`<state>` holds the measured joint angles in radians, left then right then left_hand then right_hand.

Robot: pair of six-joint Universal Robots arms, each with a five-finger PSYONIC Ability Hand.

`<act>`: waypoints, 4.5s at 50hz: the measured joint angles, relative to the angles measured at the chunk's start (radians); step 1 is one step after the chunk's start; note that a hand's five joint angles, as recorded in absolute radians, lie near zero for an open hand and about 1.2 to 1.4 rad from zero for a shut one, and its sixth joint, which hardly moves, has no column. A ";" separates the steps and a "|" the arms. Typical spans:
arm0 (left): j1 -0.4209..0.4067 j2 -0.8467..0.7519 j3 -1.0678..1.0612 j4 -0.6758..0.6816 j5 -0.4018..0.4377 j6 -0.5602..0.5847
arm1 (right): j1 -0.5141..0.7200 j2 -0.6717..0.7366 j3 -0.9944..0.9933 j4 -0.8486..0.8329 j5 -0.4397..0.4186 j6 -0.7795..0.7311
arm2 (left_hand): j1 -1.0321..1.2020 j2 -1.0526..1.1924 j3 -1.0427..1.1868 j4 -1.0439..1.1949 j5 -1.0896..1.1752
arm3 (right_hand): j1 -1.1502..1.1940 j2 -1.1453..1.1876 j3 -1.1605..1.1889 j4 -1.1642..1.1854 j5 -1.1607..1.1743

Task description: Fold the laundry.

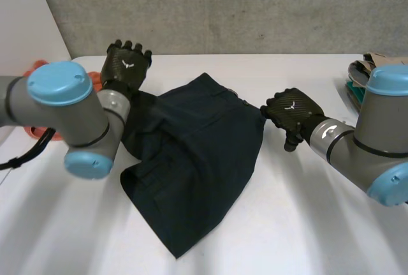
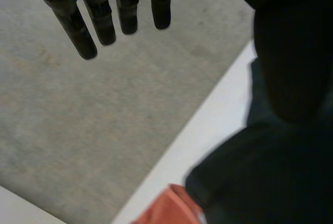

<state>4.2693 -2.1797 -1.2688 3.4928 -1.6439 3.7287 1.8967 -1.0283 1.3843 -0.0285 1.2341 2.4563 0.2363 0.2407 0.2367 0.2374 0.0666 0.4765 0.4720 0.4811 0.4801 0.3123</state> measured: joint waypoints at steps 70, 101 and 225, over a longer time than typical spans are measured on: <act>-0.396 0.177 -0.530 -0.157 -0.167 -0.331 | 0.029 0.222 -0.220 0.008 -0.073 -0.003 | 0.916 0.944 0.953 0.958 0.894 | 0.644 0.709 0.714 0.721 0.675; -0.301 0.631 -0.472 -0.117 -0.227 -0.251 | -0.038 0.023 -0.080 0.143 -0.031 0.445 | 0.916 0.956 0.954 0.958 0.894 | -0.158 -0.159 -0.187 -0.183 -0.217; -0.159 0.761 -0.339 -0.499 -0.061 -0.287 | -0.030 -0.581 -0.087 0.543 0.141 -0.043 | 0.916 0.959 0.958 0.963 0.894 | 0.591 0.708 0.715 0.721 0.666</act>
<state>4.1099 -1.4186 -1.6077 2.9939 -1.7047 3.4415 1.8668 -1.6096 1.2977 0.5143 1.3750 2.4133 1.1525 1.1994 1.1943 1.1999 0.9602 1.0674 1.1801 1.1957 1.2013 0.9781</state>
